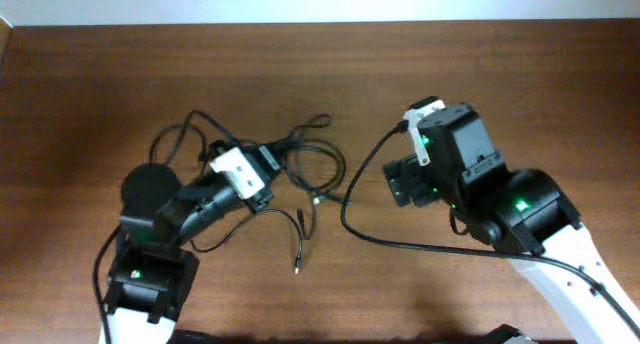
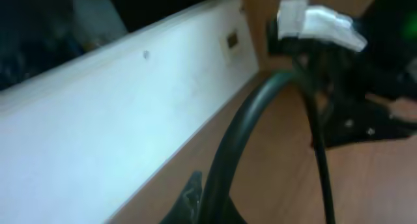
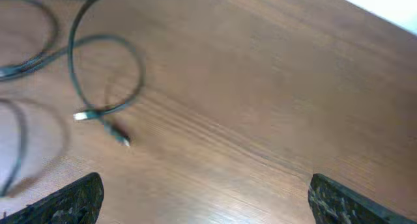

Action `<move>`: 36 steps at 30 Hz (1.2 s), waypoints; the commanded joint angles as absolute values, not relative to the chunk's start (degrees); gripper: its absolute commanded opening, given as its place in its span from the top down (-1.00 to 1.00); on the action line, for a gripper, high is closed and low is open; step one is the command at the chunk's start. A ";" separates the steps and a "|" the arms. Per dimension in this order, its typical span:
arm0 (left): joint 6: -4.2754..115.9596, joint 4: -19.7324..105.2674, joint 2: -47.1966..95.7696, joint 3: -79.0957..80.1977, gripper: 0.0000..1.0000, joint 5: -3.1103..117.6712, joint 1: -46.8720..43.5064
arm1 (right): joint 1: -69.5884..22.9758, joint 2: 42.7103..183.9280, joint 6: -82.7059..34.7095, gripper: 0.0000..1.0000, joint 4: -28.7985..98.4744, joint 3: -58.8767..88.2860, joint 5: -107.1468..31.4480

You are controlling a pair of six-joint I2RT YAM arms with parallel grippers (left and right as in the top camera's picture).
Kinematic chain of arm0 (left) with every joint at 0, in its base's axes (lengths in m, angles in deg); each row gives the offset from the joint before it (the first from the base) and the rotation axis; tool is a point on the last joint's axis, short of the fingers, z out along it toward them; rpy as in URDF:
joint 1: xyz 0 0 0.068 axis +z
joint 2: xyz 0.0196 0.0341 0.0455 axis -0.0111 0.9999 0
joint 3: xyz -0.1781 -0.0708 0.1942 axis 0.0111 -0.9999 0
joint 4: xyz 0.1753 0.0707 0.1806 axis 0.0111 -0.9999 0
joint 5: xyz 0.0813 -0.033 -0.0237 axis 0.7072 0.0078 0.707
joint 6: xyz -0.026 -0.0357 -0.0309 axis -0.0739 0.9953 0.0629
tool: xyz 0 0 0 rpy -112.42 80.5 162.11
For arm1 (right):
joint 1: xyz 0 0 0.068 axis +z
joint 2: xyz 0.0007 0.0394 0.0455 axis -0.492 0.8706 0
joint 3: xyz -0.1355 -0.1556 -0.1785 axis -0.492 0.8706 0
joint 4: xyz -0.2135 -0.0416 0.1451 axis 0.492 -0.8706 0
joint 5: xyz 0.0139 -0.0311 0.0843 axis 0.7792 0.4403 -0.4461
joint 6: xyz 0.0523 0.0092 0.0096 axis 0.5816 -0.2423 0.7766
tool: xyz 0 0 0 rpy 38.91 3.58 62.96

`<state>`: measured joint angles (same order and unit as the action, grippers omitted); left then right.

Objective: Untangle cables

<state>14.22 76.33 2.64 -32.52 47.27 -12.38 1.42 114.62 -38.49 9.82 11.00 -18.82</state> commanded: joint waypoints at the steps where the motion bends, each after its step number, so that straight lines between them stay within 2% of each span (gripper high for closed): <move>1: 15.09 70.47 0.43 -32.32 1.00 57.35 -8.08 | 1.64 114.95 -43.65 -0.85 13.32 10.34 -34.45; 7: 17.43 70.01 -2.63 -32.32 1.00 57.72 -6.85 | 1.64 122.51 -40.41 -0.84 17.32 10.37 -31.78; 10: 17.19 68.02 -1.84 -32.34 1.00 63.90 -6.85 | 1.67 124.21 -42.84 -0.72 17.47 10.34 -48.64; 12: 17.21 66.21 -1.19 -32.34 1.00 63.73 -6.85 | 1.64 123.80 -43.65 -0.55 17.54 10.34 -50.69; 14: 17.21 65.31 -1.03 -32.34 1.00 60.01 -6.85 | 1.64 123.76 -43.65 -0.54 18.26 10.34 -53.99; 18: 17.21 65.42 2.16 -32.34 1.00 59.23 -6.85 | 1.64 121.90 -43.67 -0.54 19.79 10.23 -71.02; 21: 17.25 65.73 5.09 -32.34 1.00 58.92 -6.85 | 1.67 121.22 -43.65 -0.48 20.01 10.23 -71.41; 24: 17.28 66.86 5.02 -32.34 1.00 48.97 -6.87 | 1.64 121.29 -43.67 -0.48 22.50 10.23 -71.08; 29: 17.45 67.30 5.02 -32.32 1.00 46.64 -6.92 | 1.64 122.64 -43.69 -0.48 23.09 10.26 -63.30; 32: 17.45 67.45 5.02 -32.32 1.00 43.71 -6.92 | 1.64 125.29 -43.67 -0.32 23.24 10.26 -60.48; 36: 17.45 67.45 5.02 -32.32 1.00 43.73 -6.92 | 1.71 127.25 -43.63 -0.22 24.84 10.26 -61.14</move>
